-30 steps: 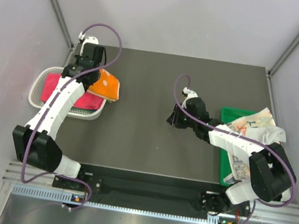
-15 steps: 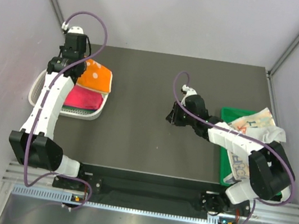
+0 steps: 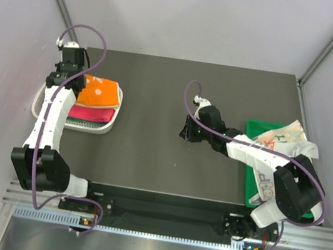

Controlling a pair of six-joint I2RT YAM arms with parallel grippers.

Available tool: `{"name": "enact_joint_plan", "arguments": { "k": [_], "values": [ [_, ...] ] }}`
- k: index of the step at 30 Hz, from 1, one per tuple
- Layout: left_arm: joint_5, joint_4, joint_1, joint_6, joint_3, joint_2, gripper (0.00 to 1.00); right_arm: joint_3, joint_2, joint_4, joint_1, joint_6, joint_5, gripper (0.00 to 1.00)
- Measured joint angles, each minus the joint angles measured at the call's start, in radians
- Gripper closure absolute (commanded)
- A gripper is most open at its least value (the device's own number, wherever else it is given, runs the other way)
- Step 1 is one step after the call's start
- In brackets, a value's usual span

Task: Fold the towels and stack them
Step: Neatly place the folded towel into the bin, then grab crumpled towel

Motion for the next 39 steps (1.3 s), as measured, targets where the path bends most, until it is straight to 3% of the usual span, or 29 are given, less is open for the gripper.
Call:
{"name": "enact_joint_plan", "arguments": {
  "k": [7,11,14,18,21,27,31,39],
  "values": [
    [0.034,0.032,0.095,-0.045,-0.127,0.042,1.00,0.002,0.022,-0.024,0.023,-0.006,0.002,0.75],
    [0.034,0.047,0.122,-0.072,-0.125,0.089,0.82,0.002,0.030,-0.024,0.024,-0.006,0.004,0.75],
    [0.031,0.051,0.126,-0.091,-0.124,0.130,0.60,0.002,0.032,-0.024,0.024,-0.006,0.006,0.75],
    [0.031,0.052,0.128,-0.121,-0.124,0.167,0.46,0.001,0.032,-0.023,0.024,-0.006,0.013,0.74],
    [0.033,0.056,0.128,-0.140,-0.124,0.162,0.40,0.000,0.031,-0.024,0.024,-0.006,0.021,0.71],
    [0.089,0.059,0.116,-0.181,-0.124,0.106,0.39,0.000,0.013,-0.033,0.024,-0.014,0.047,0.64],
    [0.121,0.078,0.021,-0.214,-0.140,0.020,0.39,0.002,-0.022,-0.058,0.024,-0.021,0.083,0.59],
    [0.238,0.125,-0.389,-0.269,-0.242,-0.103,0.39,0.013,-0.195,-0.180,-0.027,-0.028,0.226,0.54]
  ]
}}
